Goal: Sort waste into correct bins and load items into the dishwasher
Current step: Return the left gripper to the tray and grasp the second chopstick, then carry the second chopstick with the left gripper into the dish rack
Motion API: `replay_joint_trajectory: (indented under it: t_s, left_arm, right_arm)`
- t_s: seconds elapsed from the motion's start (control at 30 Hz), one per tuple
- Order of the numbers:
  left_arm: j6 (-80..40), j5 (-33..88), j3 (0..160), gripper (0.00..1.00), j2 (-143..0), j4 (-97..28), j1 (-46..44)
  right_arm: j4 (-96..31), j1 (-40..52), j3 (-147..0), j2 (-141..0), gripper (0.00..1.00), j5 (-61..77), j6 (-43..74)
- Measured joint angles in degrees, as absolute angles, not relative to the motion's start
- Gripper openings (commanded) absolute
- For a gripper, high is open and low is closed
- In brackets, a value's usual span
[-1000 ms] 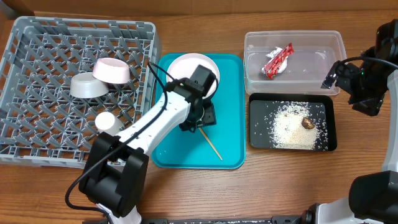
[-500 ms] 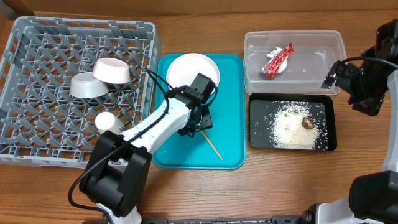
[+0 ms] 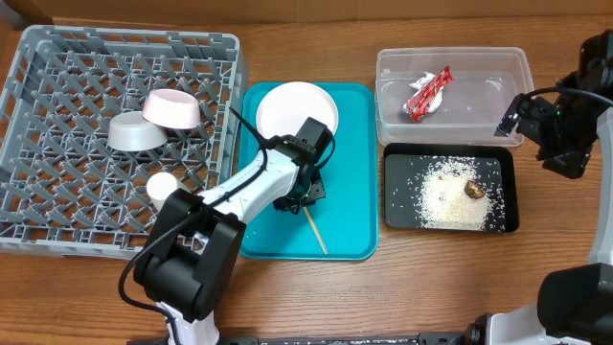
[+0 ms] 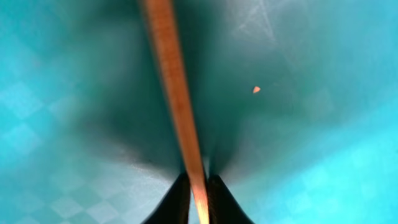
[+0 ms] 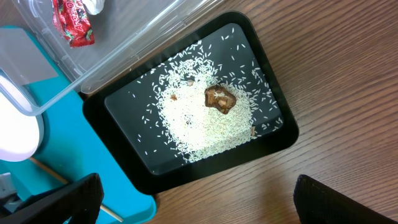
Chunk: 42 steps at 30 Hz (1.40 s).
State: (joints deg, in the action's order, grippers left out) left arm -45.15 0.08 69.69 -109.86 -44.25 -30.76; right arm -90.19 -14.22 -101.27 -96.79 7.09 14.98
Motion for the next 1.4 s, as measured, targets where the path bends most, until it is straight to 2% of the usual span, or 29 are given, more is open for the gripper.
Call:
replay_joint_trajectory:
  t_s: [0.3, 0.6, 0.8, 1.03, 1.27, 1.4]
  left_arm:
    - [-45.5, 1.0, 70.0, 0.04, -109.8, -45.9, -29.5]
    - [-44.1, 1.0, 76.7, 0.04, -109.2, -56.8, -27.3]
    - [-41.4, -3.5, 86.5, 0.04, -104.6, -66.2, -24.4]
    - [-29.1, -8.4, 95.7, 0.04, -101.2, -66.0, -15.8]
    - [-15.4, -9.3, 96.0, 0.04, -101.3, -62.9, -7.0]
    - [-7.6, -8.4, 96.0, 0.04, -102.2, -61.5, -4.9]
  right_arm:
    - [-90.2, -14.2, -101.3, -96.8, 1.0, 7.1, 14.9]
    - [-90.2, -14.2, -101.3, -96.8, 1.0, 7.1, 15.0]
    - [-90.1, -14.2, -101.3, -96.8, 1.0, 7.1, 14.9]
    - [-90.1, -14.2, -101.3, -96.8, 1.0, 7.1, 15.0]
    - [-90.1, -14.2, -101.3, -96.8, 1.0, 7.1, 14.9]
    - [-90.1, -14.2, -101.3, -96.8, 1.0, 7.1, 15.0]
